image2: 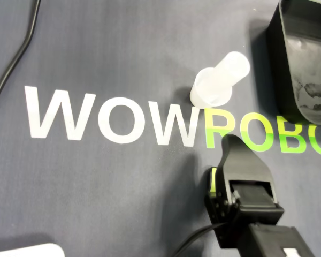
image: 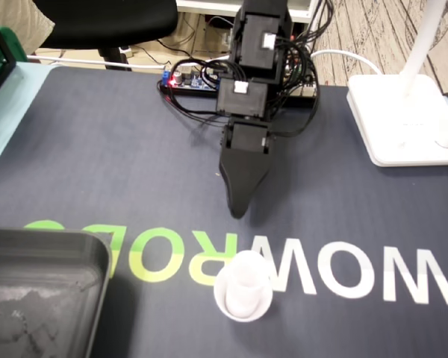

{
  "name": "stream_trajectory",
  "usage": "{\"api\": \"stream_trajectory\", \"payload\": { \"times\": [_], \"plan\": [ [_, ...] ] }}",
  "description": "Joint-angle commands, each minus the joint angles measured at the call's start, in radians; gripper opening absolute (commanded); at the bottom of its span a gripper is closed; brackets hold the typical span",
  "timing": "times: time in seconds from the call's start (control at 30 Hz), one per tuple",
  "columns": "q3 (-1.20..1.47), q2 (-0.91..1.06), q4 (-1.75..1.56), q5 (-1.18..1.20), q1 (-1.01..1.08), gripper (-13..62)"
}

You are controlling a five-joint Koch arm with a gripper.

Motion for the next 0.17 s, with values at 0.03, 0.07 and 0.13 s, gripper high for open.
{"api": "stream_trajectory", "payload": {
  "times": [0.03, 0.07, 0.13],
  "plan": [
    [0.044, 0.075, -0.005, 0.003, 0.000, 34.1],
    [0.044, 0.075, -0.005, 0.003, 0.000, 34.1],
    [0.044, 0.075, -0.006, 0.003, 0.000, 34.1]
  ]
}}
